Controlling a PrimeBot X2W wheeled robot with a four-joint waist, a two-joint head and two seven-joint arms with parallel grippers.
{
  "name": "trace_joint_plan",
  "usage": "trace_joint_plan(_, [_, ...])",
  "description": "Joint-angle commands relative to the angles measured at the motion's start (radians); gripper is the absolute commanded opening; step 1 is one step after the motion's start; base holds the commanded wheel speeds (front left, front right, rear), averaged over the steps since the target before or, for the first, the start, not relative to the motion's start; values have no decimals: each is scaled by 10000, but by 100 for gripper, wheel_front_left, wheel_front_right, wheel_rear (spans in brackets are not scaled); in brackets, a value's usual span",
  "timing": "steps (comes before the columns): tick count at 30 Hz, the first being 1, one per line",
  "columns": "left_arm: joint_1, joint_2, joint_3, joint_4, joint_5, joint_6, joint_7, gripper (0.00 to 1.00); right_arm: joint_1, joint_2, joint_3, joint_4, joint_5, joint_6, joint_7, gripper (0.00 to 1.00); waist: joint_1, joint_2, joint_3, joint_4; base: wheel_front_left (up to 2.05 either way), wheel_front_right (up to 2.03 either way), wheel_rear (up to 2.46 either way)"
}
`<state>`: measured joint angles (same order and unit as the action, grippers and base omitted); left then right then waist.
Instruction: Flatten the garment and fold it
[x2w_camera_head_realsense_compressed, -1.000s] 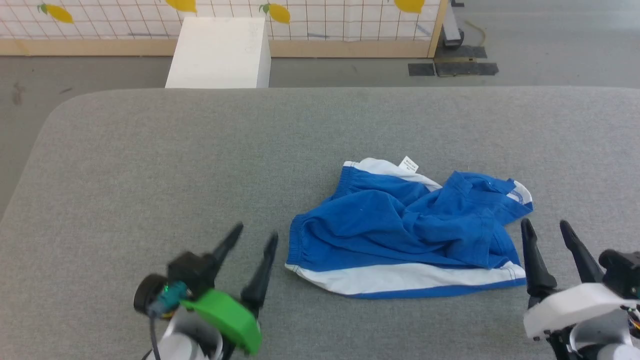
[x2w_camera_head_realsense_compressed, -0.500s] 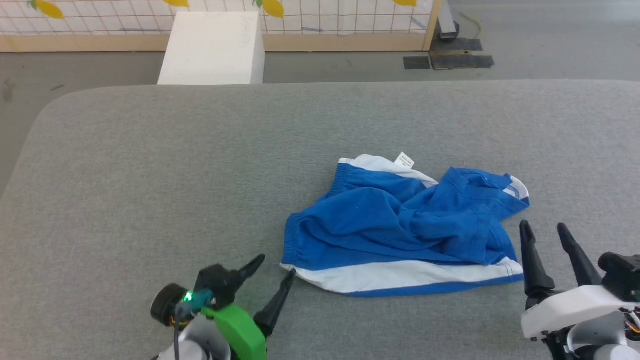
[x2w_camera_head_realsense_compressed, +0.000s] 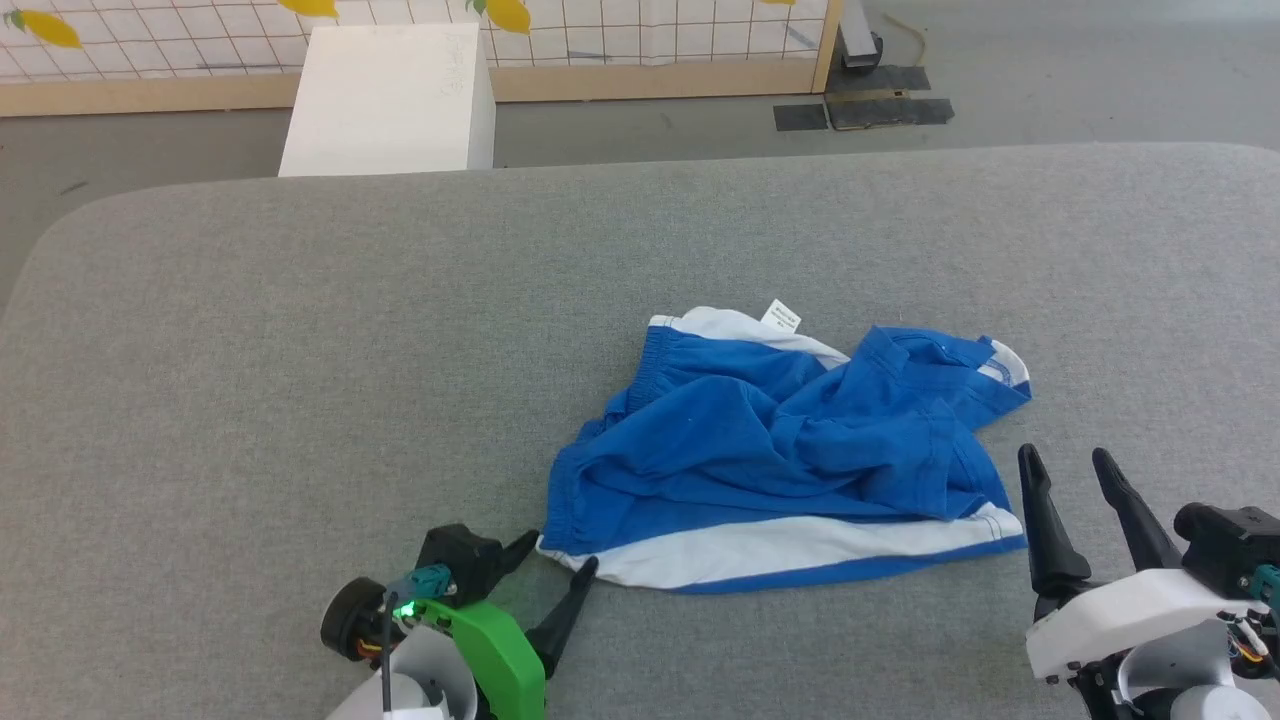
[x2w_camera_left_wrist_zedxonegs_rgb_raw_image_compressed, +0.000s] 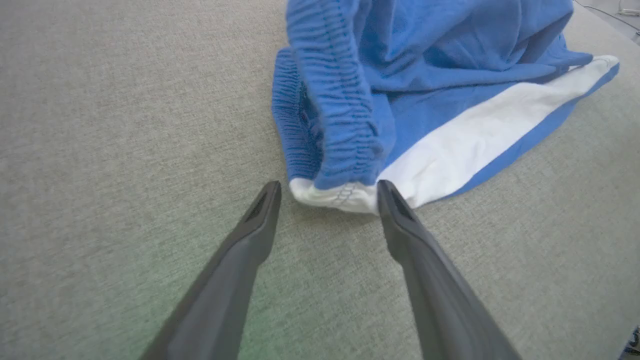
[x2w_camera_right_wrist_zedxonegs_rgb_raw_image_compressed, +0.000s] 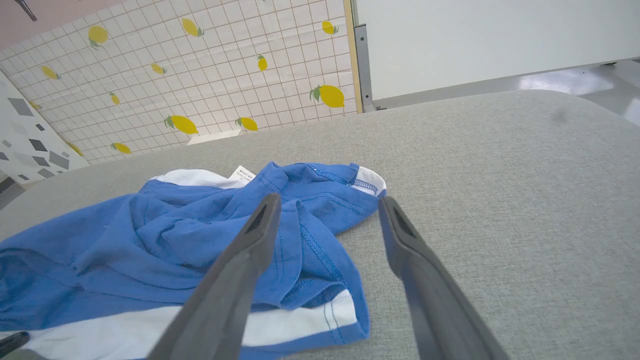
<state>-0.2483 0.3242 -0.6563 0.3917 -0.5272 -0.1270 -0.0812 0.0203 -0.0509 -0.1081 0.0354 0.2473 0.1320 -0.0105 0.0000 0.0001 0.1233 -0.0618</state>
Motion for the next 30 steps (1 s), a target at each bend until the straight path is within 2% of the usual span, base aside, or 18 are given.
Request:
trace_joint_plan(1, [-138,74,-51,42,-73,-33,-31,100,-120,7,25,15,32,-13,-41,100,0,-1,3,8,0,0,0])
trace_joint_plan(4, [-149,134,-156,88,-178,-34,-83,100,-130,7,59,7,14,-13,-21,100,0,-1,5,26,0,0,0])
trace_joint_plan(5, [-164,145,-184,102,-214,-34,-109,93,-132,7,72,-2,11,-13,-14,100,0,-1,5,33,0,0,0])
trace_joint_plan(6, [-176,153,-207,112,-239,-34,-132,40,-132,7,81,-6,11,-13,-8,100,0,-1,5,37,0,0,0])
trace_joint_plan(7, [-191,163,-234,125,-268,-35,-155,9,-134,7,94,-9,6,-13,-2,100,0,-1,8,41,0,0,0])
trace_joint_plan(8, [-204,168,-255,136,-289,-35,-172,0,-137,7,104,-11,4,-13,1,100,0,-1,11,43,0,0,0])
trace_joint_plan(17, [-449,178,-486,127,-453,-35,-484,0,-78,7,192,35,-1,-13,207,100,0,-1,49,70,0,0,0])
trace_joint_plan(25, [-443,113,-409,-15,-619,26,-643,0,323,7,276,660,-203,-13,1744,100,0,-1,191,155,0,0,0])
trace_joint_plan(30, [-475,134,-403,-130,-693,81,-581,0,-168,7,209,1139,-150,-13,2494,100,0,-1,340,235,0,0,0])
